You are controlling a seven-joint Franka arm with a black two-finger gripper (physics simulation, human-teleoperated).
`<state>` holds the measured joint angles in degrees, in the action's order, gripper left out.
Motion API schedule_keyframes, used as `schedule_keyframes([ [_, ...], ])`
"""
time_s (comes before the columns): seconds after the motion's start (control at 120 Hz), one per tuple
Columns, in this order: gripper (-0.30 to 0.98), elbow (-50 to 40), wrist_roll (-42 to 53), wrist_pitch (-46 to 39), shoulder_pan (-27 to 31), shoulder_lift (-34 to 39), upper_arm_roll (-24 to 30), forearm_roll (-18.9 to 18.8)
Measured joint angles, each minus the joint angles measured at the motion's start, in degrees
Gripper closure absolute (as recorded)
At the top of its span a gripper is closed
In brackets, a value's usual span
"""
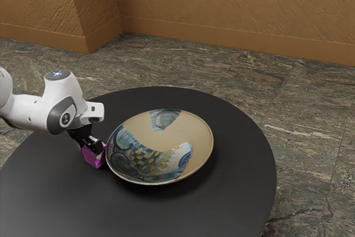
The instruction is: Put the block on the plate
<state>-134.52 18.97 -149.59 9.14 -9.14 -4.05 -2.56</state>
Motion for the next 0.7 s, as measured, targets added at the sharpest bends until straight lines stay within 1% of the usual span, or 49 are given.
schedule_keyframes([
  [0.2, 0.21, 0.10, -0.88, -1.02, -0.16, -0.05, 0.00, 0.47],
  [0.7, 0.29, -0.25, -2.89, -1.40, 0.45, 0.90, -0.02, 1.09],
])
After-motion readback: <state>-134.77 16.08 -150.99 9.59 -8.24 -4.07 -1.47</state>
